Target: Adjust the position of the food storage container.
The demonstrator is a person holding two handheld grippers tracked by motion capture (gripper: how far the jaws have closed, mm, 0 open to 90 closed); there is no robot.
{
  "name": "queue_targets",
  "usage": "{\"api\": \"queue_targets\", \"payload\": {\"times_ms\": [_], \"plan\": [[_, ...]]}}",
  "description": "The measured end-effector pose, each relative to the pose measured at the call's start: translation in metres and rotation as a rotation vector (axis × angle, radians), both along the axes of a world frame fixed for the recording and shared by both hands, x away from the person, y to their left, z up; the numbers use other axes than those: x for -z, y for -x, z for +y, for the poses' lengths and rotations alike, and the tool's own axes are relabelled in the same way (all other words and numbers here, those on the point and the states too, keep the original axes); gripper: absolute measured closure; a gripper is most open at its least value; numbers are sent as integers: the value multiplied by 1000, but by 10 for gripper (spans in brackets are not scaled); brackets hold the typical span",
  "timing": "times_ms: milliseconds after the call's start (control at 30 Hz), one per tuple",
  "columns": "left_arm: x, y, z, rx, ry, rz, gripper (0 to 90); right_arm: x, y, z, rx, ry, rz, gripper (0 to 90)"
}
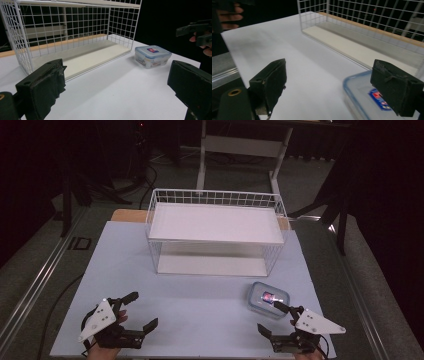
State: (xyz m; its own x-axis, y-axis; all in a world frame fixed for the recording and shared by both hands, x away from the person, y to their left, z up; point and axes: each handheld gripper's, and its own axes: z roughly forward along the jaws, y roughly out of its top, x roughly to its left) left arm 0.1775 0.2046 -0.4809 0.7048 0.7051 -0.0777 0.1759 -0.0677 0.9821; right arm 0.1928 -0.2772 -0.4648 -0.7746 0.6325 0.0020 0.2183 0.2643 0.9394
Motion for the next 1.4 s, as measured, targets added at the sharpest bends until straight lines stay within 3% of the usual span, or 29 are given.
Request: {"api": "queue_targets", "payload": {"times_ms": [167,333,400,500,567,667,767,1033,1233,1333,1367,1400], "plan": [[-1,0,0,-3,-1,-8,22,-8,9,6,-38,-15,-26,132],[0,0,0,-11,-8,-17,22,-26,18,11,-67,-56,-56,121],[0,-1,0,-10,-12,-13,22,-35,20,12,-54,-64,-82,120],[2,-3,-1,-9,-13,-6,22,-45,15,13,-52,-59,-76,119],[2,-4,-2,-5,-15,-5,22,-49,8,13,-29,-22,-82,119],[2,-4,-3,-2,-19,-3,22,-52,-2,5,-21,-28,-97,121],[3,-5,-4,4,-21,0,22,-51,-14,-5,18,-12,-67,153],[3,-5,-4,5,-25,1,22,-24,-35,-34,123,62,49,452],[3,-6,-5,6,-28,0,22,-4,-43,-55,179,133,77,730],[4,-6,-6,8,-30,0,22,7,-46,-67,201,156,115,842],[4,-6,-6,8,-30,0,22,7,-46,-67,201,156,115,842],[4,-6,-6,9,-32,0,22,18,-50,-76,231,191,144,900]]}}
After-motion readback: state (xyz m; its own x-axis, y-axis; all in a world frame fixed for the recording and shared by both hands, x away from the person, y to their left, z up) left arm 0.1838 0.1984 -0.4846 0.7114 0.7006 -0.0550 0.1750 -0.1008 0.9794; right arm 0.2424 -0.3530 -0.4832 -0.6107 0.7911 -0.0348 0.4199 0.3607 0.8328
